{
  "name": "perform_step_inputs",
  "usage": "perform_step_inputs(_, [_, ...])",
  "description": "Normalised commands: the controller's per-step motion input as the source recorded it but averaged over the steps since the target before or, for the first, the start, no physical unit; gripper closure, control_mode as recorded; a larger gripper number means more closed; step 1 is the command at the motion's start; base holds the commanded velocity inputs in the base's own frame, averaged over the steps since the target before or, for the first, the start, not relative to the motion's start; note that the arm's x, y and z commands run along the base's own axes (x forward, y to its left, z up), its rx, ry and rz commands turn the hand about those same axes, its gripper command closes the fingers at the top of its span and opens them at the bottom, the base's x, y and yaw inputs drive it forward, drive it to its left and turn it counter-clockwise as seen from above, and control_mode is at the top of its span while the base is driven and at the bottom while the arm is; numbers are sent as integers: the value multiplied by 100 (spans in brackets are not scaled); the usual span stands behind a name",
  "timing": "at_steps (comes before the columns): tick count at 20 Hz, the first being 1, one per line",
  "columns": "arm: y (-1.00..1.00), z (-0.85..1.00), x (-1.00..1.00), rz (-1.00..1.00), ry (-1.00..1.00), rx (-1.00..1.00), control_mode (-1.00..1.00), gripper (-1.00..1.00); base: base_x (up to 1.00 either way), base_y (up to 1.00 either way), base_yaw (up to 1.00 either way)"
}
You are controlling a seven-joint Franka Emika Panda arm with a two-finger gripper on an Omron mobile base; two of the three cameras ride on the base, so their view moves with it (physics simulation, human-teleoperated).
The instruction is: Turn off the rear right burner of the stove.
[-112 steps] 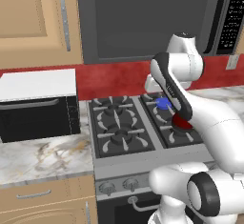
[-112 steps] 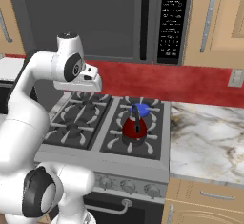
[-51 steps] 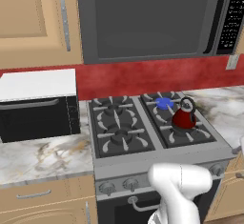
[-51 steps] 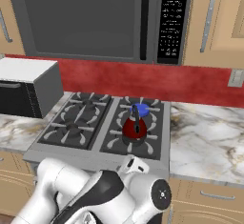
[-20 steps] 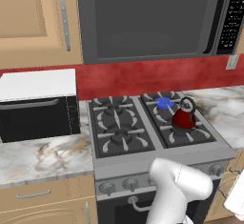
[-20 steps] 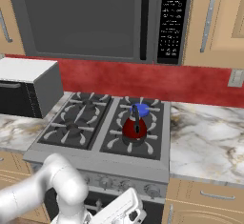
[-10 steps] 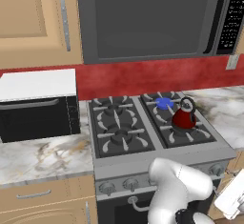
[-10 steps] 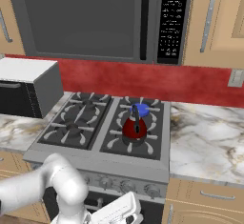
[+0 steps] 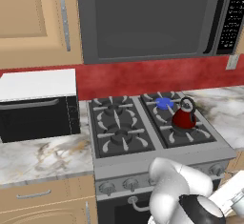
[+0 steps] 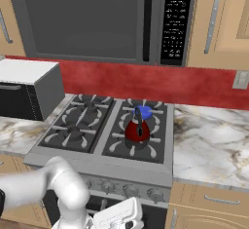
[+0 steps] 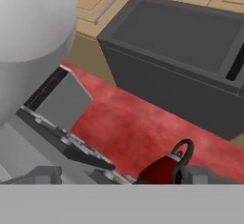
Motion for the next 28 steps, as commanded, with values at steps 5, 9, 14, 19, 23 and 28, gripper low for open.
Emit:
perform_step_inputs(5, [0, -18, 2, -14, 0, 0, -100, -100, 0, 0, 0])
perform_step_inputs(9, [0, -22, 10, -13, 0, 0, -100, -100, 0, 0, 0])
perform_step_inputs(14, [0, -13, 17, -12, 0, 0, -100, -100, 0, 0, 0])
perform_step_inputs(19, [0, -21, 14, -11, 0, -3, -100, -100, 0, 0, 0])
perform_step_inputs(23, [0, -22, 17, -9, 0, -4, -100, -100, 0, 0, 0])
perform_step_inputs(28, [0, -21, 17, -6, 0, -6, -100, -100, 0, 0, 0])
